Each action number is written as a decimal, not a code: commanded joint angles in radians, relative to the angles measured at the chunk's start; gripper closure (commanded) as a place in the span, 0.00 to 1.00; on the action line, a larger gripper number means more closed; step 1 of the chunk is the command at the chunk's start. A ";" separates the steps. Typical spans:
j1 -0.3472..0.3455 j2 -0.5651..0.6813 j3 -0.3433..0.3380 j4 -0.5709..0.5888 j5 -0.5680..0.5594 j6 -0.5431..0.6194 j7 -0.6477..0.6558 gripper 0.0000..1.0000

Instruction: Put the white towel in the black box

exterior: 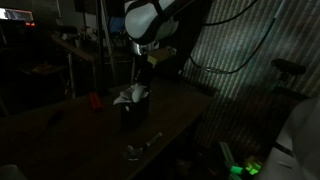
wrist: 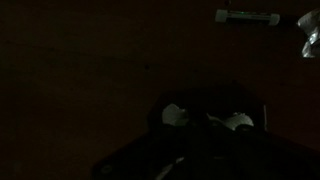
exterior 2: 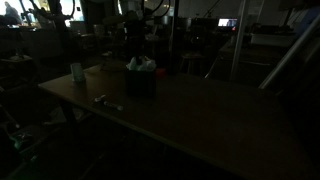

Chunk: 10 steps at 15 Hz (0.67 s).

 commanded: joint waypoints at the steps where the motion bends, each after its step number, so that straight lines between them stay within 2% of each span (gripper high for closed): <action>1: -0.003 0.025 -0.005 0.086 -0.032 -0.025 -0.007 1.00; 10: -0.008 0.055 -0.010 0.105 0.101 -0.017 -0.063 1.00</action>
